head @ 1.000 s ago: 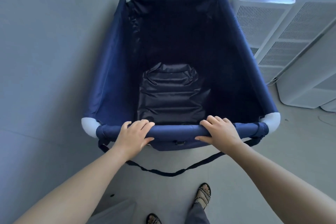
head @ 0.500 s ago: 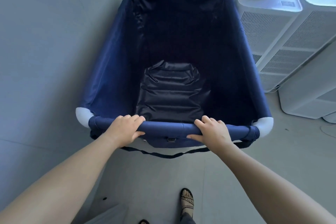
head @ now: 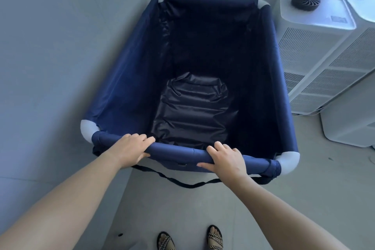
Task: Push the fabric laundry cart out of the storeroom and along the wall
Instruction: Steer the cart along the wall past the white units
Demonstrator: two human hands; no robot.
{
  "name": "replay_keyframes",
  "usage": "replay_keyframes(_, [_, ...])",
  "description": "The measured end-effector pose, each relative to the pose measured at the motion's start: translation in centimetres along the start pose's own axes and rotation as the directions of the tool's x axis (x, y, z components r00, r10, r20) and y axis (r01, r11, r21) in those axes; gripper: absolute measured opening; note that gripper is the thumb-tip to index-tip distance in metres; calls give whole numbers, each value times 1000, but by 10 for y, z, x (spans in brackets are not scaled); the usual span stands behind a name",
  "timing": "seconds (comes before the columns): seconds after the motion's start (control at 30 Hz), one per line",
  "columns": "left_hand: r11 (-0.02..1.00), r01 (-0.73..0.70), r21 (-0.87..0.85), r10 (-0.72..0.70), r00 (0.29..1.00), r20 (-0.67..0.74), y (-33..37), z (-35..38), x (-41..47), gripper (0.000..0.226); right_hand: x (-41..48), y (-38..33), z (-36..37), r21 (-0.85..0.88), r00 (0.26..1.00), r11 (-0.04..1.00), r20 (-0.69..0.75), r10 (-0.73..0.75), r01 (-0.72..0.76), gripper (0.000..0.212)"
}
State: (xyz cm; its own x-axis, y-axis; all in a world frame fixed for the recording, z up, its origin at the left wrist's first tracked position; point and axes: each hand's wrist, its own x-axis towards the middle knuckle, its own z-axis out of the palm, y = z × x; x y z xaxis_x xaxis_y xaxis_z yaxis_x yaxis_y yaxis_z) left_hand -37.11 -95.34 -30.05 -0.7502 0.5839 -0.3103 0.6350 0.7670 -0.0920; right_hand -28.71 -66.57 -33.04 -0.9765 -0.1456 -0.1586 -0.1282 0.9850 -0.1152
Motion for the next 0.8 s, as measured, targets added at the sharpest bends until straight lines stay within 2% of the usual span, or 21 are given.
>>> replay_keyframes(0.27, [1000, -6, -29, 4, 997, -80, -1, 20, -5, 31, 0, -1, -1, -70, 999, 997, -28, 29, -31, 54])
replay_keyframes(0.4, [999, 3, -33, -7, 995, -101, 2, 21, -4, 32, 3, -3, -6, -107, 998, 993, 24, 58, -55, 54])
replay_keyframes(0.57, [1000, -20, -19, 19, 996, -91, -21, 20, -5, 26, 15, -18, -6, -41, 999, 998, 30, 40, -39, 53])
replay_keyframes(0.8, [1000, 3, -16, -4, 998, -62, -45, 16, -5, 32, 28, -40, 1, -32, 998, 997, 8, 65, -65, 54])
